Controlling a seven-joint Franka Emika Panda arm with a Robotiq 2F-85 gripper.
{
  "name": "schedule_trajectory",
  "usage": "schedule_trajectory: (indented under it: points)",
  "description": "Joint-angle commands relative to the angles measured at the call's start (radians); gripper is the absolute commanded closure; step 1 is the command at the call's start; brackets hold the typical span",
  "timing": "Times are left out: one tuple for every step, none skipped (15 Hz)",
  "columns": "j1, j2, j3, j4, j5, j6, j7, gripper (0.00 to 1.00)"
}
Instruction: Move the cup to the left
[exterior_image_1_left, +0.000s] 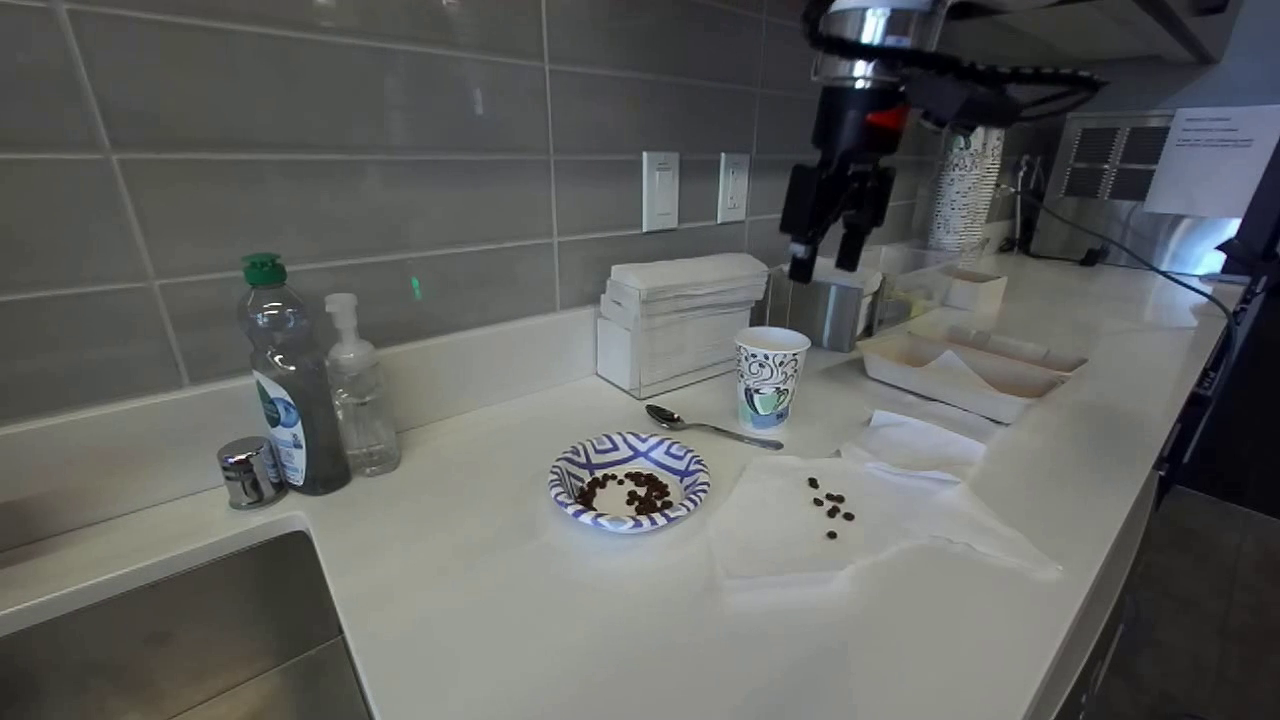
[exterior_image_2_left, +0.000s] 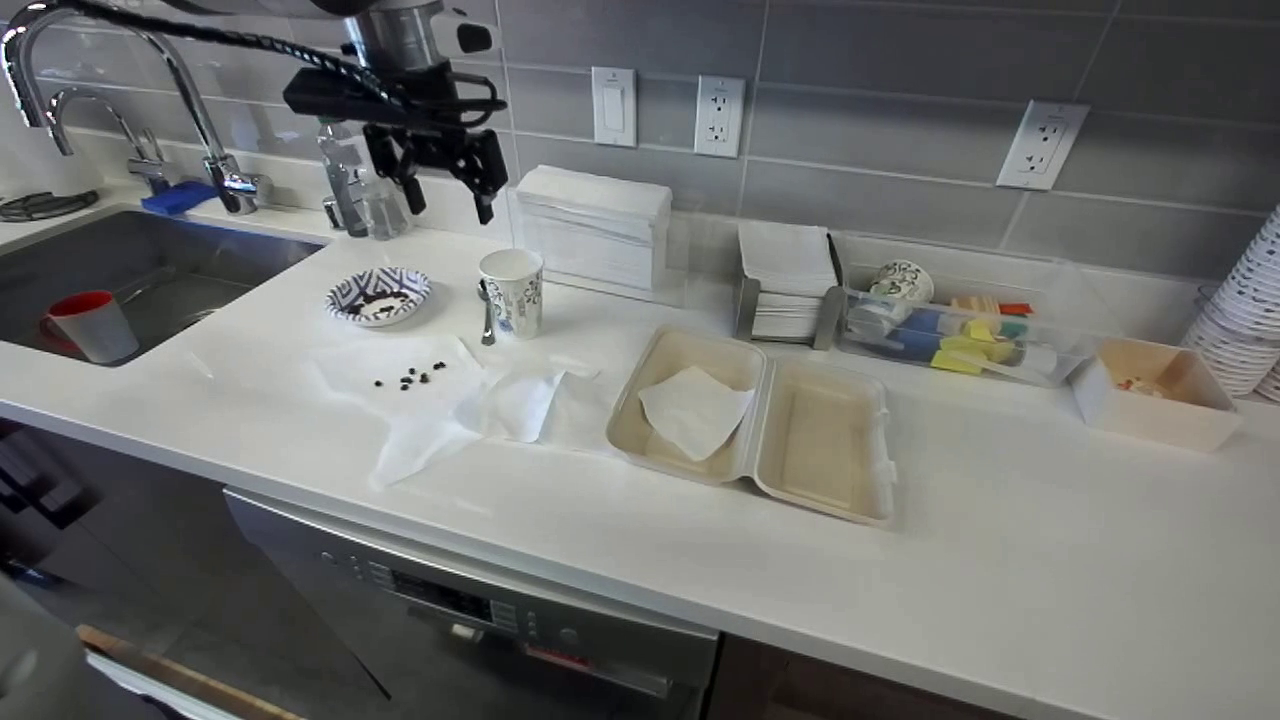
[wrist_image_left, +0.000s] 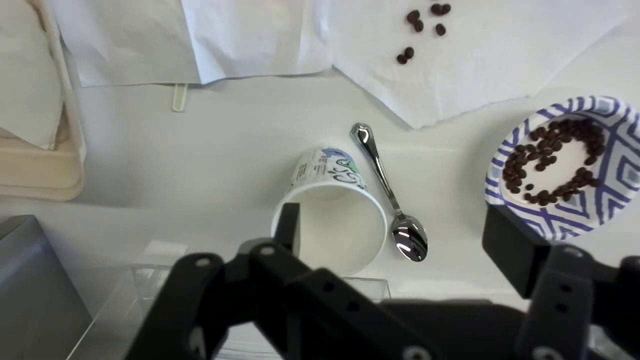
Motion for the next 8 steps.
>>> schedule_trajectory:
  points:
    - [-0.025,-0.221,-0.073,-0.099,0.086,-0.112,-0.145,0.00]
    - [-0.032,-0.267,-0.101,-0.101,0.099,-0.178,-0.178,0.00]
    - [-0.044,-0.308,-0.124,-0.100,0.102,-0.248,-0.186,0.00]
    - [-0.036,-0.208,-0.086,-0.049,0.068,-0.177,-0.138,0.00]
    - [-0.044,-0.237,-0.100,-0.050,0.070,-0.200,-0.150,0.00]
    - [-0.046,-0.251,-0.102,-0.050,0.069,-0.201,-0.151,0.00]
    - [-0.045,-0.253,-0.097,-0.050,0.069,-0.200,-0.150,0.00]
    - [-0.043,-0.241,-0.091,-0.049,0.068,-0.197,-0.148,0.00]
